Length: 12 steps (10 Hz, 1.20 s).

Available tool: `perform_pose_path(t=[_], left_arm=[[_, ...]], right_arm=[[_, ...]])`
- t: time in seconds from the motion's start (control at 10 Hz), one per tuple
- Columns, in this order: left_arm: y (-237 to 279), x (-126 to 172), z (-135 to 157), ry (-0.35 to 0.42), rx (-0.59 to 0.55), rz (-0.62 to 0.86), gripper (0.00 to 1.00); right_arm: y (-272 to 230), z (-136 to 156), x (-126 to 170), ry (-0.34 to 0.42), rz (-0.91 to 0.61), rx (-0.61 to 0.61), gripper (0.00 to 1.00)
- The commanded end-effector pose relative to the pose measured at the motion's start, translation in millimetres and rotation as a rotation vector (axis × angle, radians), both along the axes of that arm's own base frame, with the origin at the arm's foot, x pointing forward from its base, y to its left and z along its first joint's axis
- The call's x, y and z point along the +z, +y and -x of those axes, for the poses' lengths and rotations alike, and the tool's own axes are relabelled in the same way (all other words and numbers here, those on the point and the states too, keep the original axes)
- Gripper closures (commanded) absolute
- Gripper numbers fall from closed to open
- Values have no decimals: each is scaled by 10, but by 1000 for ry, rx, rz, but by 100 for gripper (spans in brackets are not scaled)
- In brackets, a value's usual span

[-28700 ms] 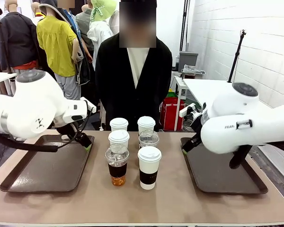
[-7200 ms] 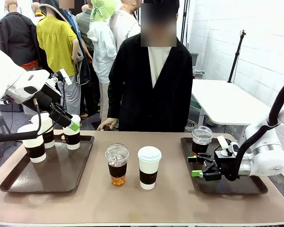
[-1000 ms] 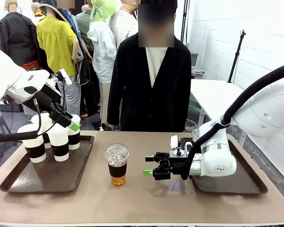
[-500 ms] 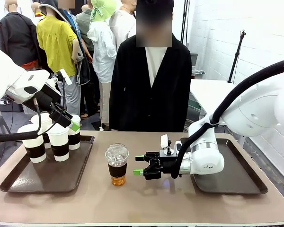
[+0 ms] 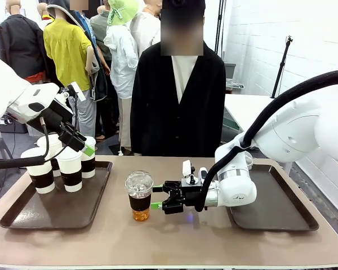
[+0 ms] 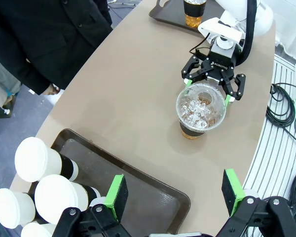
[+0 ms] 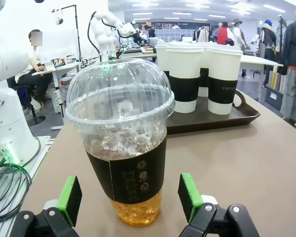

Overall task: Distribute the coffee onto the tray.
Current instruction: Pick up another iced Americano from the middle of the table and place it on the right Handle tray.

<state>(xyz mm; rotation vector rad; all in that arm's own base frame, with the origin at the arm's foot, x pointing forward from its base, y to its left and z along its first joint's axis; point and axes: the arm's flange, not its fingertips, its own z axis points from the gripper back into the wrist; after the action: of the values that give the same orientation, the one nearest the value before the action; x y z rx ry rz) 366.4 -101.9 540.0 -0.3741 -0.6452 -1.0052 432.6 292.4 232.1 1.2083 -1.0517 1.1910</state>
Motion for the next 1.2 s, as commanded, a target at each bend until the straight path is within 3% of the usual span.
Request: perform_pose_path(t=[0.0,1.1], left_arm=[[24,-2,-11,2,-11,6,0],[24,-2,-11,2,-11,6,0]], right_arm=[[154,-51,-36,15,8,-25,0],[588,-207,-101,72,4,78,0]])
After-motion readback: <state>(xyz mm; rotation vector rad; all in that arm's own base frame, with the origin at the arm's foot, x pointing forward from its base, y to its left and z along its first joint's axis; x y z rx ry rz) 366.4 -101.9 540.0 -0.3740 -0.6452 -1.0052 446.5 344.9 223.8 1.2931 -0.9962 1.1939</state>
